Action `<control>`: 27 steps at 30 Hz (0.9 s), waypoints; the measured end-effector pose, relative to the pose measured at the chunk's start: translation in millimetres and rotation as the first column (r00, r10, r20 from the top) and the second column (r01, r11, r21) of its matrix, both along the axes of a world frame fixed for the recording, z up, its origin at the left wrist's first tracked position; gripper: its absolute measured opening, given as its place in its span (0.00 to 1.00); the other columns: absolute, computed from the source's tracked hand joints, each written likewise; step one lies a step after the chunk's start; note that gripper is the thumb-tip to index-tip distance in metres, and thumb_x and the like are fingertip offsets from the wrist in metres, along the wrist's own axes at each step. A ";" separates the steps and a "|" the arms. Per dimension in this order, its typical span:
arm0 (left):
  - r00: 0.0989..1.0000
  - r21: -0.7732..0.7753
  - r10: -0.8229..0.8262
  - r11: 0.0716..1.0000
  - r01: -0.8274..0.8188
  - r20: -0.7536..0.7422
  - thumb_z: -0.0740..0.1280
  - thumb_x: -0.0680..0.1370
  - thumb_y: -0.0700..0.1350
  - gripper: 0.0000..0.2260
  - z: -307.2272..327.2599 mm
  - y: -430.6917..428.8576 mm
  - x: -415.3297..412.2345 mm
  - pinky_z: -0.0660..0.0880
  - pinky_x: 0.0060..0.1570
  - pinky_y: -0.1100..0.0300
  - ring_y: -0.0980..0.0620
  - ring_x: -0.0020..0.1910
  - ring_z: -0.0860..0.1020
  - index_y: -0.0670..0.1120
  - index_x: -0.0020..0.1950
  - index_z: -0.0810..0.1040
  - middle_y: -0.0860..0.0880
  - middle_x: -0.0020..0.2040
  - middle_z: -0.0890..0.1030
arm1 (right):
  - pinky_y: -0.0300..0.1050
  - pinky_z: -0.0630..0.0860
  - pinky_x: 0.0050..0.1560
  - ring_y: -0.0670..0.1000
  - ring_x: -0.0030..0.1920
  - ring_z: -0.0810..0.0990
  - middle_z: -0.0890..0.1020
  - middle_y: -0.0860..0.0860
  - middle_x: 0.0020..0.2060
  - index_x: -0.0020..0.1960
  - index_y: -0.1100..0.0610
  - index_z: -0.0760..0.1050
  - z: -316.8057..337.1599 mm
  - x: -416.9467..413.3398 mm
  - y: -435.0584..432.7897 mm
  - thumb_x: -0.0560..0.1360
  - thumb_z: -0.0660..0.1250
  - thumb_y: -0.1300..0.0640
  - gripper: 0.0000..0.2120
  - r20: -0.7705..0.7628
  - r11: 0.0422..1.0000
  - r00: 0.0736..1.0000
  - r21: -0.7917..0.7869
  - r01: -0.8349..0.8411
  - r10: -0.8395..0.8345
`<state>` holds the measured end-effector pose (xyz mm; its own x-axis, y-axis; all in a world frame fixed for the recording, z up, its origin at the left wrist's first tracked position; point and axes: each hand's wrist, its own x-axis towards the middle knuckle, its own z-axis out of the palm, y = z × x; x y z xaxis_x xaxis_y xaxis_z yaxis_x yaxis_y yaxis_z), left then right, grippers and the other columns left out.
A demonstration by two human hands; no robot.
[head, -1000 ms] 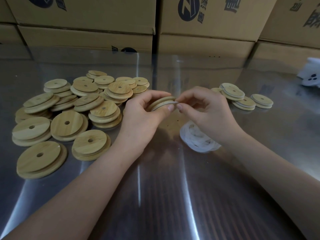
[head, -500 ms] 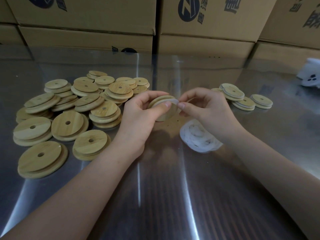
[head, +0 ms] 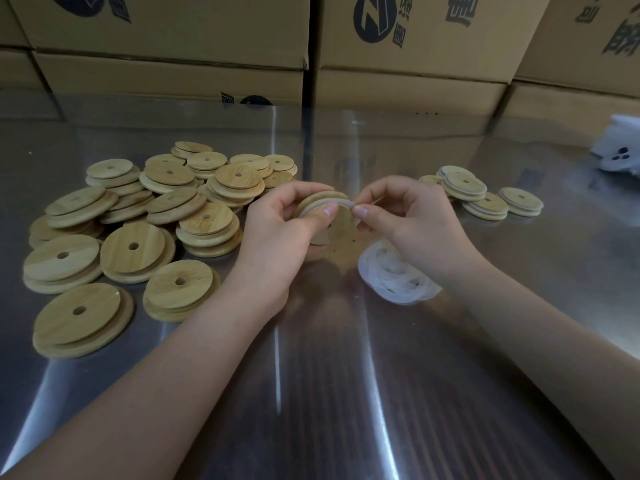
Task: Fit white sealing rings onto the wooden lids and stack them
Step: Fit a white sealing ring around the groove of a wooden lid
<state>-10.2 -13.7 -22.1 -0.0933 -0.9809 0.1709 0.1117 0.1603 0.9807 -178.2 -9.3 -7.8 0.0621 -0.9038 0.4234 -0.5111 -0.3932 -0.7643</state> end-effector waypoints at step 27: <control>0.977 0.191 -0.045 0.978 0.087 -0.210 0.67 0.79 0.42 0.09 -0.3 -2.9 1.7 0.83 0.42 0.48 0.46 0.52 0.84 0.44 0.58 0.79 0.43 0.54 0.83 | 0.38 0.78 0.40 0.48 0.36 0.82 0.83 0.51 0.34 0.41 0.56 0.81 -1.5 -3.4 -4.2 0.75 0.71 0.60 0.04 0.166 0.987 0.985 0.145 -0.066 0.042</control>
